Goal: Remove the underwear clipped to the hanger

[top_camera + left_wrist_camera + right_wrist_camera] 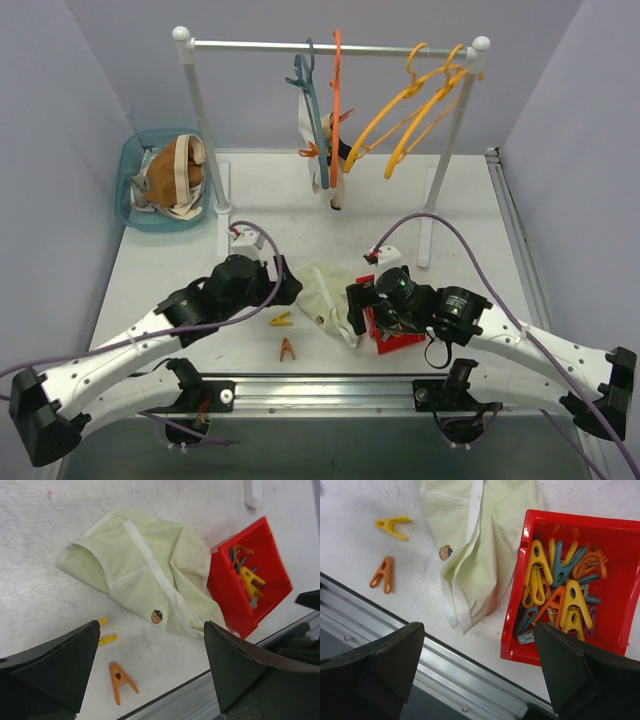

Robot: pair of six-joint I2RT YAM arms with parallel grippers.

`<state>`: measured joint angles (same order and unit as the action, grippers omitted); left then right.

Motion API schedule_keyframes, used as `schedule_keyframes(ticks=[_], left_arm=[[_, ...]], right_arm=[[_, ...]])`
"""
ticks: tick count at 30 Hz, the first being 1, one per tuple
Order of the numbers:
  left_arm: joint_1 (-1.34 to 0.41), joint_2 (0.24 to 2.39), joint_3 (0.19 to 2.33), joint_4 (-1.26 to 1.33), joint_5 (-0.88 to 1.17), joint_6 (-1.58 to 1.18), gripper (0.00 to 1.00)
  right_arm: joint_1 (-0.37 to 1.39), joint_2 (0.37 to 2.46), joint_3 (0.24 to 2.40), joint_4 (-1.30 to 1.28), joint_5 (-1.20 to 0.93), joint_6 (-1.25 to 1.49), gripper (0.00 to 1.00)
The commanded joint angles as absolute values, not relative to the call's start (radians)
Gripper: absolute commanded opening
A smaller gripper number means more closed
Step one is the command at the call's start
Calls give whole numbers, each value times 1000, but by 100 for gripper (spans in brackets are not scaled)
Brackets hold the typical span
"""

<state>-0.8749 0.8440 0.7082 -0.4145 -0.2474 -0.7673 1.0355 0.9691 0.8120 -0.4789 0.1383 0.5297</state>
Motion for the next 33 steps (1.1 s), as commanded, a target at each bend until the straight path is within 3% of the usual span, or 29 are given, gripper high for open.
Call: schedule_keyframes(ticks=[1, 6, 22, 26, 27, 29, 30, 31, 33], left_arm=[[-868, 1010, 768, -208, -77, -600, 94], [-877, 1312, 859, -187, 46, -496, 94], [-928, 1736, 948, -83, -136, -397, 100], [-930, 1821, 985, -101, -166, -388, 74], [-930, 1850, 989, -103, -169, -396, 55], [-931, 1868, 979, -103, -173, -406, 32], [-931, 1867, 970, -103, -192, -425, 8], [-931, 1859, 960, -104, -204, -436, 3], [-931, 1815, 937, -115, -241, -452, 3]], right_arm=[[1046, 872, 785, -462, 232, 594, 96], [1049, 798, 746, -500, 274, 623, 95], [1054, 721, 712, -528, 295, 646, 95], [1054, 713, 710, -528, 299, 647, 95], [1054, 712, 712, -528, 299, 647, 94], [1054, 712, 712, -531, 299, 647, 93], [1054, 710, 713, -531, 299, 646, 93], [1055, 710, 713, -531, 299, 646, 93], [1055, 710, 715, -529, 299, 643, 93]])
